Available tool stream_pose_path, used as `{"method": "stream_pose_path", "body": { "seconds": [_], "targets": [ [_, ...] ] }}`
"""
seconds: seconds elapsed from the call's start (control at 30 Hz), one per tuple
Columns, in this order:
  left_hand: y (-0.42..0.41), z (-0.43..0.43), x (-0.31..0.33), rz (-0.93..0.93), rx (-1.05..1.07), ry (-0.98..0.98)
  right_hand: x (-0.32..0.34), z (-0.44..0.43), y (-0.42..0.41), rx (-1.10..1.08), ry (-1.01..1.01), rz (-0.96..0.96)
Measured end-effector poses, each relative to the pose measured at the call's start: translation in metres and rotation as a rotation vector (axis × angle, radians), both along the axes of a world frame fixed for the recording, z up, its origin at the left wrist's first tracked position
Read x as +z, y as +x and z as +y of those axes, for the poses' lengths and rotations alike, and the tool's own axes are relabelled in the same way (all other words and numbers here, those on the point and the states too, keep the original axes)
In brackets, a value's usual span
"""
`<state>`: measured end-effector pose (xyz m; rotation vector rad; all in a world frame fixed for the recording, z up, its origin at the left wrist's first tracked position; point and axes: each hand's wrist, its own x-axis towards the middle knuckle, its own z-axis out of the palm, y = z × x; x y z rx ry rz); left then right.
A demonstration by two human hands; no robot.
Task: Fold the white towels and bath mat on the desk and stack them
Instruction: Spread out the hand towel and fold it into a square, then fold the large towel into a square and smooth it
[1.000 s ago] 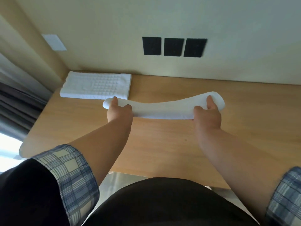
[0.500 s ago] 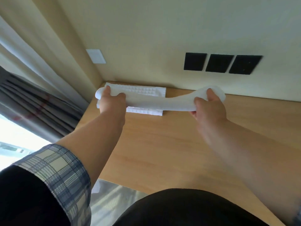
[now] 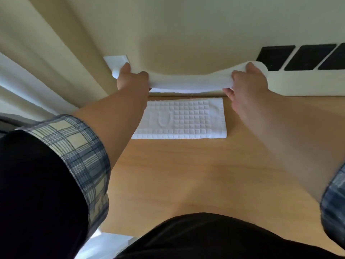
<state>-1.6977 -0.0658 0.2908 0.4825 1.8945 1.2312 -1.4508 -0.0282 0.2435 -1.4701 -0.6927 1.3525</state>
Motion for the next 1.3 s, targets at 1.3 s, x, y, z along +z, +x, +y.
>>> {"method": "stream_pose_path", "body": {
  "seconds": [1.3],
  "targets": [
    [-0.091, -0.051, -0.189, -0.013, 0.243, -0.343, -0.147, -0.06, -0.019, -0.126, -0.407, -0.294]
  ]
}}
